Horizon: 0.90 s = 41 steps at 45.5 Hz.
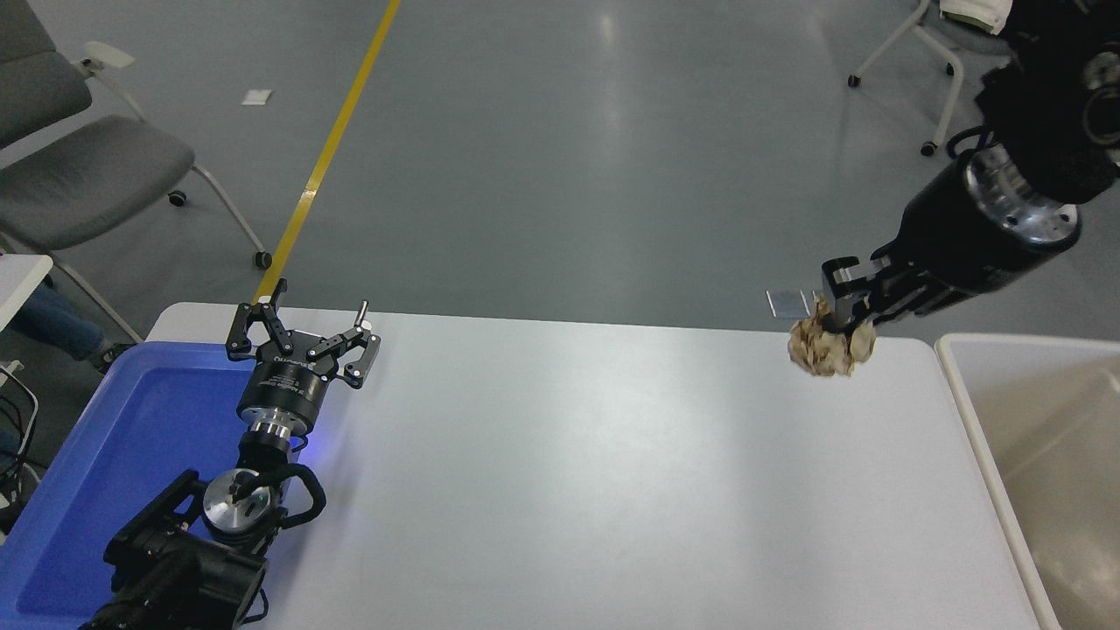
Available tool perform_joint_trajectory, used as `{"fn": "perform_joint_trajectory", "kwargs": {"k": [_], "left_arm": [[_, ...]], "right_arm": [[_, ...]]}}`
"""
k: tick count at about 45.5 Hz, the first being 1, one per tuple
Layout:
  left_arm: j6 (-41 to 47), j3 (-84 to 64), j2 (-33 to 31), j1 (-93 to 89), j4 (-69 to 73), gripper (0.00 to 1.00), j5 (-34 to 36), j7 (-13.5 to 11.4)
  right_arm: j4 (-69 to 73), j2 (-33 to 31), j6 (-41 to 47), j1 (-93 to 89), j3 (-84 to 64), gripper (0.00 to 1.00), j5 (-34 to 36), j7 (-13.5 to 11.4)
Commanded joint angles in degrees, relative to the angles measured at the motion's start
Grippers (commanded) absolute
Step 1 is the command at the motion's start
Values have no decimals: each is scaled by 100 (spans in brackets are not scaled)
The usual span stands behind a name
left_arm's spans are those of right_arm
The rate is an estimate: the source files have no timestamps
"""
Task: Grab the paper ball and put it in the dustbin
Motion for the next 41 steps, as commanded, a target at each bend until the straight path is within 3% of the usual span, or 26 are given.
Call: {"fn": "perform_joint_trajectory", "kwargs": {"k": [1, 16, 25, 33, 41], "left_arm": [[4, 0, 2, 0, 0, 99, -1, -4], [4, 0, 2, 0, 0, 99, -1, 5], [-4, 0, 2, 0, 0, 99, -1, -4], [4, 0, -7, 0, 0, 99, -1, -4], [-4, 0, 2, 0, 0, 99, -1, -4]], "right_arm": [[-783, -806, 190, 401, -581, 0, -140, -25], [-3823, -2581, -135, -1346, -380, 0, -17, -25], [-5134, -3707, -960, -3841, 1886, 0, 141, -51], [-5583, -3699, -2559, -6548, 3662, 0, 1168, -42], [-6486, -2804, -3791, -8816, 5376, 0, 1837, -60]]}}
